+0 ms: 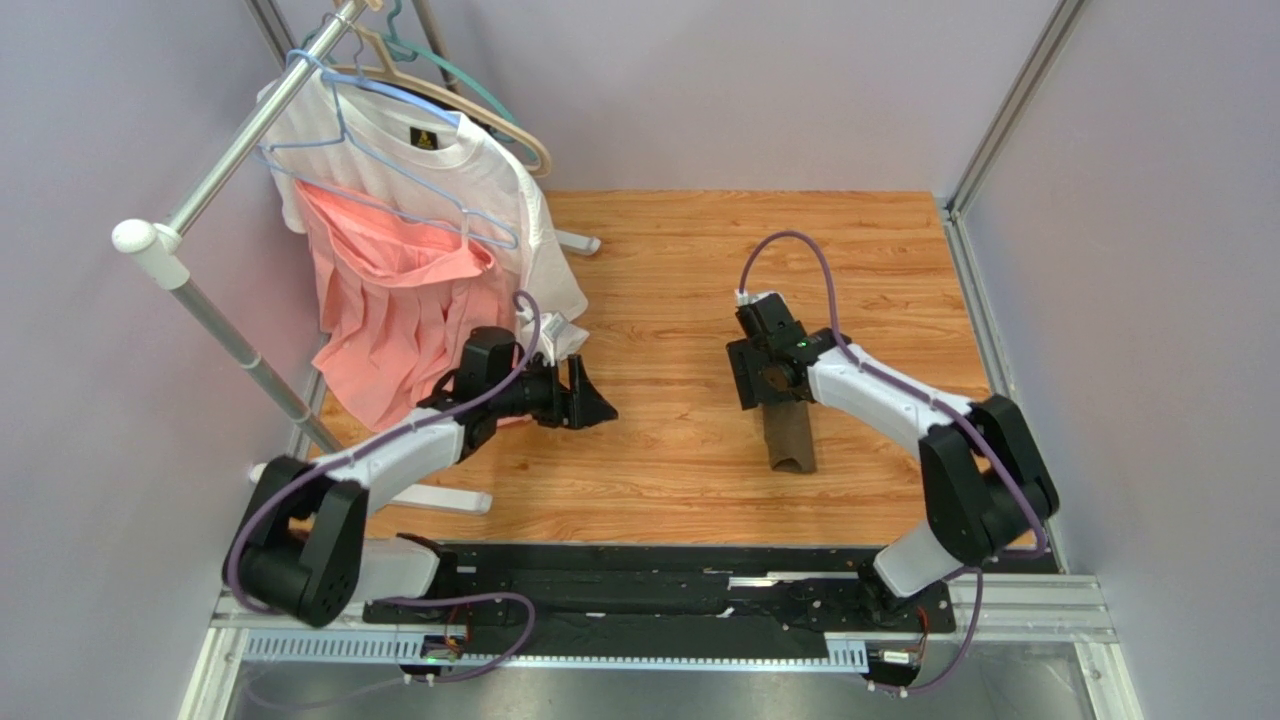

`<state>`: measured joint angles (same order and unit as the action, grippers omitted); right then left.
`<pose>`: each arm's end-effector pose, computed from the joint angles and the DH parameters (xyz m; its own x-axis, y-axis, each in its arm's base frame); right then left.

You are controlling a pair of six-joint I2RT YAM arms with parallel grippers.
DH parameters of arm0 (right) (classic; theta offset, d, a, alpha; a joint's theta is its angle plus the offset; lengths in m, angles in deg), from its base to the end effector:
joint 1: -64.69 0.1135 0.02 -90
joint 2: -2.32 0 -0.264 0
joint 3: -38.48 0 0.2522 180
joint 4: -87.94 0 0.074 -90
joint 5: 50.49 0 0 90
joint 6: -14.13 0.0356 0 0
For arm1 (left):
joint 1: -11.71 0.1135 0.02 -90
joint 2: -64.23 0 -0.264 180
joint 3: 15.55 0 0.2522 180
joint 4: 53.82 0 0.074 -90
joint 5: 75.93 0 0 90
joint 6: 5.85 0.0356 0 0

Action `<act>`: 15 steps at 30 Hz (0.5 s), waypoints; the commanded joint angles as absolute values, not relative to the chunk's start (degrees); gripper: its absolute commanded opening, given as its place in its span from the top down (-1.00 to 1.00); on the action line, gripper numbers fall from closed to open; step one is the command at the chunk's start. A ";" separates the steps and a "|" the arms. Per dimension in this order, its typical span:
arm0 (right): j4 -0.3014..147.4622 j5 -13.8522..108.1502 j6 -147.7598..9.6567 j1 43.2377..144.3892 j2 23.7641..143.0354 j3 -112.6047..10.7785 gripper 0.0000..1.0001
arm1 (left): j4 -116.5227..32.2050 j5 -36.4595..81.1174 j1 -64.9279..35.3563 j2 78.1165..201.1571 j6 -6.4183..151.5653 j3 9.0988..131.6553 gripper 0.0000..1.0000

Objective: Fold the napkin, place the utensils inside, and roll it up
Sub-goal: Roll the napkin with the utensil

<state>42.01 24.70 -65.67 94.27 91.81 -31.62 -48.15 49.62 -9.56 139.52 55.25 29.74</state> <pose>0.2661 0.1406 0.1952 -0.8458 -0.2832 -0.4521 -0.2384 0.9588 -0.1547 0.2301 -0.1118 0.1827 -0.8311 -0.0984 -0.5474 0.3811 0.6160 -0.6894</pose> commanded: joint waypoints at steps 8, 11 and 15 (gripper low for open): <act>45.35 38.71 -64.88 83.09 75.63 -32.32 -0.35 | -19.87 28.07 -14.57 105.76 67.88 43.02 -0.66; 45.35 45.74 -63.83 75.01 68.43 -30.57 -0.36 | -11.51 21.64 -11.50 99.68 70.52 48.21 -0.82; 44.38 50.13 -63.91 66.37 58.42 -28.46 -0.37 | -5.88 21.27 -1.93 95.96 73.43 51.55 -0.98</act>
<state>43.59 43.08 -64.71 72.92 67.33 -29.87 -16.79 26.49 -9.19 98.36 68.30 48.56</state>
